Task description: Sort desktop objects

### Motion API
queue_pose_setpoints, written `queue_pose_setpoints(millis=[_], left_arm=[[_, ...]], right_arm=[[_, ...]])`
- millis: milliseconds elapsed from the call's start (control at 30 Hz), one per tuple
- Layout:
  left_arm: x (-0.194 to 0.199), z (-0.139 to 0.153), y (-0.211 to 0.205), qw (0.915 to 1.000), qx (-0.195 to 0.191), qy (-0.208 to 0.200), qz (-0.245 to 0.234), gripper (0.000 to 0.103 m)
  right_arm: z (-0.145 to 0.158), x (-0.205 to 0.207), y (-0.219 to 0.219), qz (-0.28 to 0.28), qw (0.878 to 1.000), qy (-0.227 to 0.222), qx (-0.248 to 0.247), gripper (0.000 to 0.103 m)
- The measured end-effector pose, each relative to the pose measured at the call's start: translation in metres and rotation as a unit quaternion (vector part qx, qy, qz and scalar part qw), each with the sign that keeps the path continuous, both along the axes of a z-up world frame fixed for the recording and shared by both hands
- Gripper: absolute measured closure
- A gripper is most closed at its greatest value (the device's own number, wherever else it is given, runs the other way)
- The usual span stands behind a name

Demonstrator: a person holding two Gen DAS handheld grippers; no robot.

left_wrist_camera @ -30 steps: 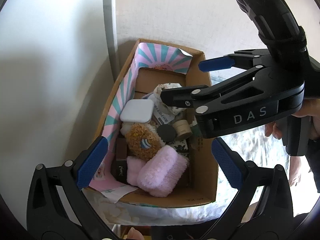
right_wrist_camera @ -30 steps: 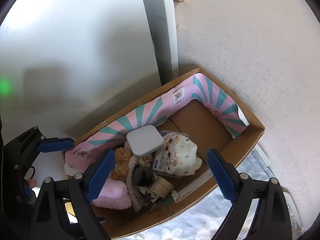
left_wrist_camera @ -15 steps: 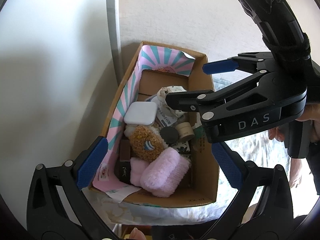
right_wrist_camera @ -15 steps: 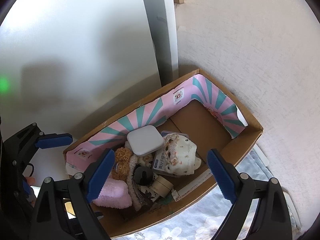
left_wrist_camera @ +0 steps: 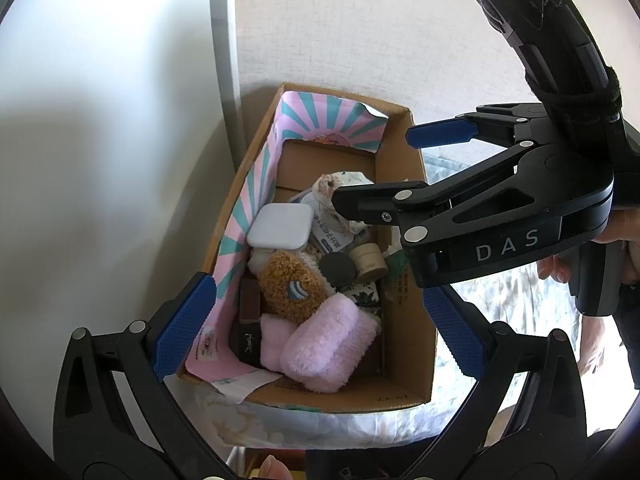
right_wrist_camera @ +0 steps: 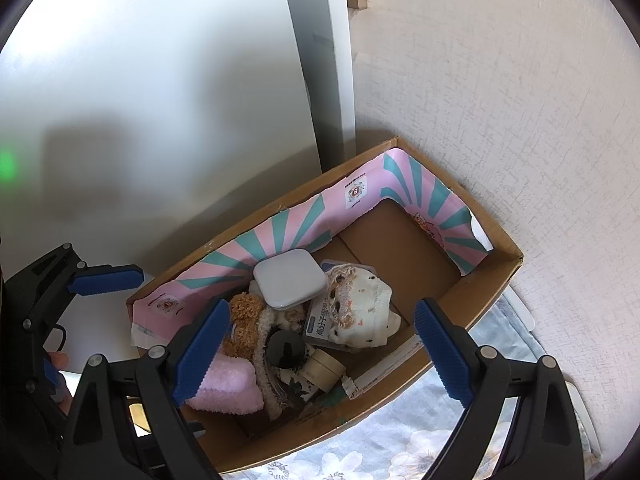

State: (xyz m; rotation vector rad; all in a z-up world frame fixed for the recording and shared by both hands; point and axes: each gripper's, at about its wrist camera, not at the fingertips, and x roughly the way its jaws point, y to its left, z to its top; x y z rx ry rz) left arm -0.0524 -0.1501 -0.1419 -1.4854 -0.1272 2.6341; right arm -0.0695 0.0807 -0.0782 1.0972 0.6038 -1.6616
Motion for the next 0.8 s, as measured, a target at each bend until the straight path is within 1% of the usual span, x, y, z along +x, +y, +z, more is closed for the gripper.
queue_pose_setpoints(millis=[800], left_arm=[[0.0032,0.0005,-0.0025,1.0,0.0,-0.002,-0.003,0.0]], right_arm=[[0.0009,0.0011,-0.0005,-0.002,1.0,0.005,0.001,0.011]])
